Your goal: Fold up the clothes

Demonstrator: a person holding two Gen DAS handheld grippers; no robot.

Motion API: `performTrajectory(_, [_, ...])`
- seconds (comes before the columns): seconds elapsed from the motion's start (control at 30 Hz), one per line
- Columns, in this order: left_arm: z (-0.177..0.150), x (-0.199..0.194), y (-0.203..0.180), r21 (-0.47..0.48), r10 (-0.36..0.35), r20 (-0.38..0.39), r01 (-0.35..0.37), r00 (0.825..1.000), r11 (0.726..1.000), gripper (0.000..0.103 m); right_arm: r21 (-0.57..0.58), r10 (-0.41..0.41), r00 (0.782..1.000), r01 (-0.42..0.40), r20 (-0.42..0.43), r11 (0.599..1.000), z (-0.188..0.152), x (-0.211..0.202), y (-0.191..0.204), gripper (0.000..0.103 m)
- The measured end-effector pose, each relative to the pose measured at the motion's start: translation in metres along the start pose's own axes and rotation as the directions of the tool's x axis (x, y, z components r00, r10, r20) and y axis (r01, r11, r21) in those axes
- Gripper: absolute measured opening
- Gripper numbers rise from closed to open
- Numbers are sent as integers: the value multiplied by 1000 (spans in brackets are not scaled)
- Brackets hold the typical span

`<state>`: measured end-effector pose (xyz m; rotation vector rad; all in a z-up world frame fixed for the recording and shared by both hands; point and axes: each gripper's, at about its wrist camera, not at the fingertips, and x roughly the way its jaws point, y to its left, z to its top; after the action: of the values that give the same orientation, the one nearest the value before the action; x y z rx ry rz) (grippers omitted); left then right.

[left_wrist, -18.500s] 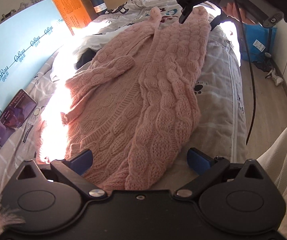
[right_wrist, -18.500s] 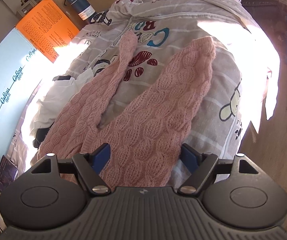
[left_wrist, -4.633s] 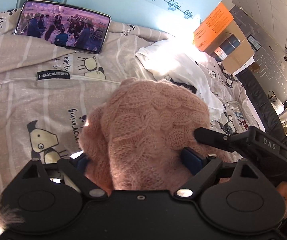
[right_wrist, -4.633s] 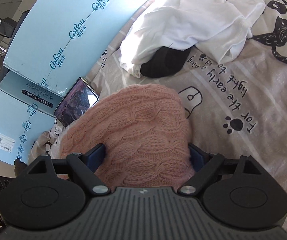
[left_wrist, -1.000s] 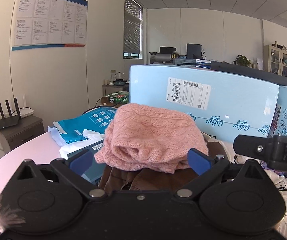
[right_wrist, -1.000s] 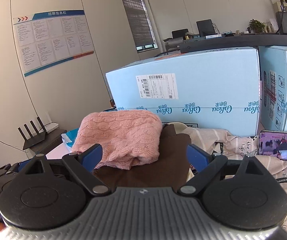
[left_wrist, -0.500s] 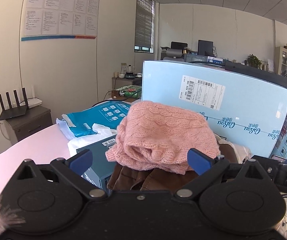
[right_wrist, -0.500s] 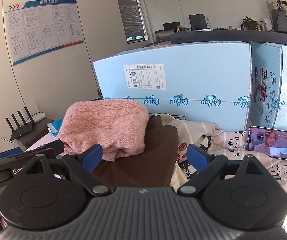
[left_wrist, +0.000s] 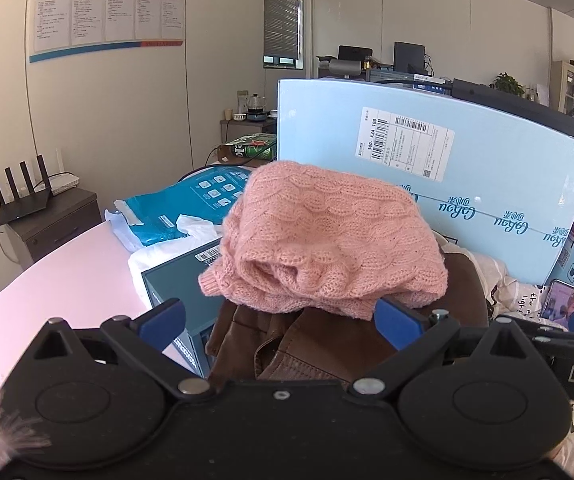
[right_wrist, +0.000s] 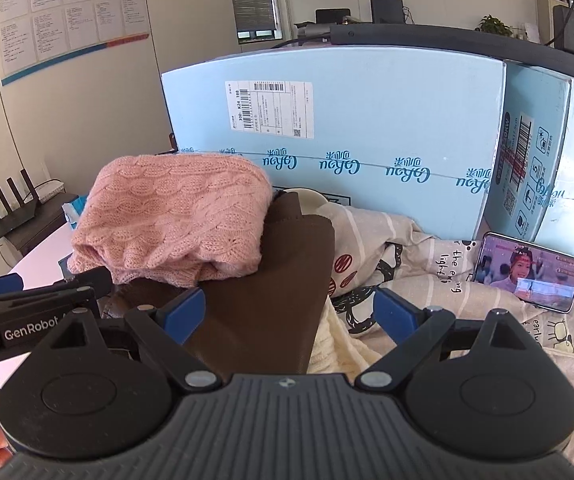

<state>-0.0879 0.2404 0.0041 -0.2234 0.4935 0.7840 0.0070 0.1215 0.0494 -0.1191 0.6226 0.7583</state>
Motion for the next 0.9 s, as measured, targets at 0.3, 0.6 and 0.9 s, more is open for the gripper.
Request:
performTrajectory(0.3, [-1, 3, 0, 12, 10, -16, -9, 1000, 1000, 103, 1, 19, 999, -19, -27, 1000, -1, 5, 3, 91])
performTrajectory(0.6, [-1, 3, 0, 12, 6, -15, -6, 1000, 1000, 103, 25, 14, 999, -13, -51, 1000, -4, 8, 0, 91])
performTrajectory(0.9, [-1, 3, 2, 9, 14, -11, -14, 1000, 1000, 103, 32, 12, 998, -11, -55, 999, -4, 8, 0, 91])
